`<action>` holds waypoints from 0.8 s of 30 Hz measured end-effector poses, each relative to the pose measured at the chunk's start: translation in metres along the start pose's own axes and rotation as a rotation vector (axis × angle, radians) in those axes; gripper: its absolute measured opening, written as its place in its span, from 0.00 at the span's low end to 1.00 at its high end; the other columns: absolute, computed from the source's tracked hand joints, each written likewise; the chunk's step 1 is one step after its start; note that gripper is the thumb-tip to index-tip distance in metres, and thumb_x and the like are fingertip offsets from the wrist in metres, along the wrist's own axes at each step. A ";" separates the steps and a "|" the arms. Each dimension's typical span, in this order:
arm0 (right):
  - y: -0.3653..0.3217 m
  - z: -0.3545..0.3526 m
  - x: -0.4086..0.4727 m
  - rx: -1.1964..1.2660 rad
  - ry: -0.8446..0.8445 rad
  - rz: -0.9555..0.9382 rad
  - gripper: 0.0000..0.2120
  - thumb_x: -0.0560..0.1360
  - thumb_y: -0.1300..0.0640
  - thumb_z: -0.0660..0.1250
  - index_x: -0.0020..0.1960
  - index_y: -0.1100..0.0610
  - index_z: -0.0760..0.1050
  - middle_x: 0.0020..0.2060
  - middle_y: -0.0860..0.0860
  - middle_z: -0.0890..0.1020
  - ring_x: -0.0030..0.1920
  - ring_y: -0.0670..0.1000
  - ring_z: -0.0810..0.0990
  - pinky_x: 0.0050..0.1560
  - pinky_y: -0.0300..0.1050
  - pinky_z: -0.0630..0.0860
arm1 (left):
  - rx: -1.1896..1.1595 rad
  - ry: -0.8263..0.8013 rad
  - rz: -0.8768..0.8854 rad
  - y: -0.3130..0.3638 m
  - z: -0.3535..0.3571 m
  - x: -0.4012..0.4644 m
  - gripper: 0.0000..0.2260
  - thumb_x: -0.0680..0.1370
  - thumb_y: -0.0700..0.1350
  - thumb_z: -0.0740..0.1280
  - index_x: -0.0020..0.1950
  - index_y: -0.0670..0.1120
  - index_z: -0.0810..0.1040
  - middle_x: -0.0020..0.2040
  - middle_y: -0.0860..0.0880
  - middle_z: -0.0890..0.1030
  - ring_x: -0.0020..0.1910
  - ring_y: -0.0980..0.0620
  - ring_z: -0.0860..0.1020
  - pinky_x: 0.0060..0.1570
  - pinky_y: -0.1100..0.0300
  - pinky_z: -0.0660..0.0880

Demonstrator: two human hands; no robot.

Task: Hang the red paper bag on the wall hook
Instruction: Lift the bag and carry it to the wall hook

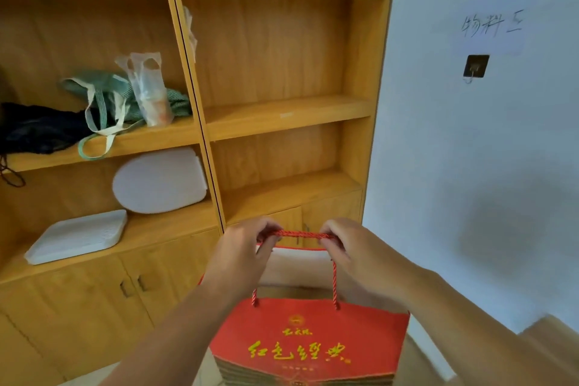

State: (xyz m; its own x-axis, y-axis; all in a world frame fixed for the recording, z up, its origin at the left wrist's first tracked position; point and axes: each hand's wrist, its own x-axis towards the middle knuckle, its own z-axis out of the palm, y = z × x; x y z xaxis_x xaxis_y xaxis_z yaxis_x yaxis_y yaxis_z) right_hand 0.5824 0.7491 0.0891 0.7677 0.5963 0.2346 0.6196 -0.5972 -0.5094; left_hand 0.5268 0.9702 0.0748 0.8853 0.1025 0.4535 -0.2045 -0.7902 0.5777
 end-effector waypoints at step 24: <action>0.150 -0.057 0.320 -0.318 0.194 0.468 0.12 0.85 0.52 0.55 0.56 0.54 0.76 0.51 0.48 0.78 0.52 0.49 0.76 0.57 0.46 0.74 | -0.341 -0.309 0.325 -0.134 0.146 0.437 0.08 0.76 0.40 0.74 0.47 0.54 0.85 0.41 0.60 0.86 0.43 0.61 0.84 0.47 0.54 0.82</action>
State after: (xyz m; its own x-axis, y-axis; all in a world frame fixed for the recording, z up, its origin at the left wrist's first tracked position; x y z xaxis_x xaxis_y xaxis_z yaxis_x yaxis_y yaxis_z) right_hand 0.9305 0.8199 0.1356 0.9682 0.1403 0.2070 0.2040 -0.9219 -0.3293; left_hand 1.0022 1.0325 0.0971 0.8247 -0.3362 0.4547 -0.5654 -0.5061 0.6513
